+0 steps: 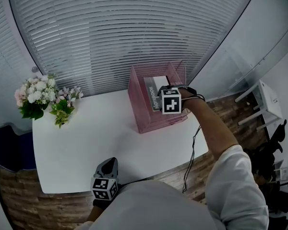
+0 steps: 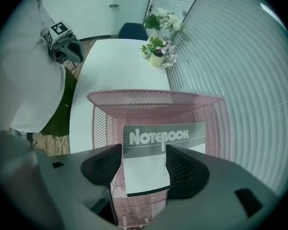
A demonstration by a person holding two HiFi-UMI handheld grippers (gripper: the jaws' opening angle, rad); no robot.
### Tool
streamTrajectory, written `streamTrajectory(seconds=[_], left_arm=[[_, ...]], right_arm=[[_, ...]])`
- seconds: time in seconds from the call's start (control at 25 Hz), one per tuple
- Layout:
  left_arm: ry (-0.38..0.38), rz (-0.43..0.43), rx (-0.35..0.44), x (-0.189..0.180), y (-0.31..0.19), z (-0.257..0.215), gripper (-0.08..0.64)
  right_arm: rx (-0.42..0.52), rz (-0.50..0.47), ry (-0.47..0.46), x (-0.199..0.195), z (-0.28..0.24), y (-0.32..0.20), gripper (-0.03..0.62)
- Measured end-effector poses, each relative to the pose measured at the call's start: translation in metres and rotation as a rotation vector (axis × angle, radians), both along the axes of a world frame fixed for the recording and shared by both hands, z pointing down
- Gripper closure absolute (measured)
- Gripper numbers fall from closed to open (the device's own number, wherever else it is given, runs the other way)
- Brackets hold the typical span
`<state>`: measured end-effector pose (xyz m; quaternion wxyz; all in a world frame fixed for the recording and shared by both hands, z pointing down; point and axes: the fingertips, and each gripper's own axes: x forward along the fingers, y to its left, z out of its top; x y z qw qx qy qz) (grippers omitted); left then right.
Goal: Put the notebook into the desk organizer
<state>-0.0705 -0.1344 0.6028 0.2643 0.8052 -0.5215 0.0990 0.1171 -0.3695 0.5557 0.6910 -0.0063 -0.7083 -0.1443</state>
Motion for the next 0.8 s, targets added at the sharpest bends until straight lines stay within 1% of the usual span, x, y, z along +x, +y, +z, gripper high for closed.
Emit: streamTrajectory(seconds=[0.2, 0.32, 0.4, 0.52, 0.68, 0.8], left_arm=[[-0.003, 0.007, 0.001, 0.002, -0.002, -0.001, 0.551], [-0.005, 0.014, 0.004, 0.004, -0.003, -0.002, 0.551], [-0.007, 0.019, 0.007, 0.004, -0.004, -0.003, 0.551], [-0.012, 0.029, 0.011, 0.005, -0.005, -0.005, 0.551], [-0.018, 0.045, 0.021, 0.009, -0.007, -0.007, 0.551], [-0.024, 0.058, 0.033, 0.011, -0.011, -0.010, 0.551]], right_arm=[[0.004, 0.025, -0.035, 0.000, -0.004, -0.001, 0.294], [0.032, 0.055, -0.087, -0.001, -0.010, -0.003, 0.318], [0.070, 0.089, -0.139, -0.001, -0.018, -0.005, 0.354], [0.122, 0.166, -0.231, 0.000, -0.031, -0.004, 0.396], [0.197, 0.273, -0.353, 0.004, -0.046, 0.006, 0.428], [0.258, 0.366, -0.468, 0.008, -0.059, 0.017, 0.460]])
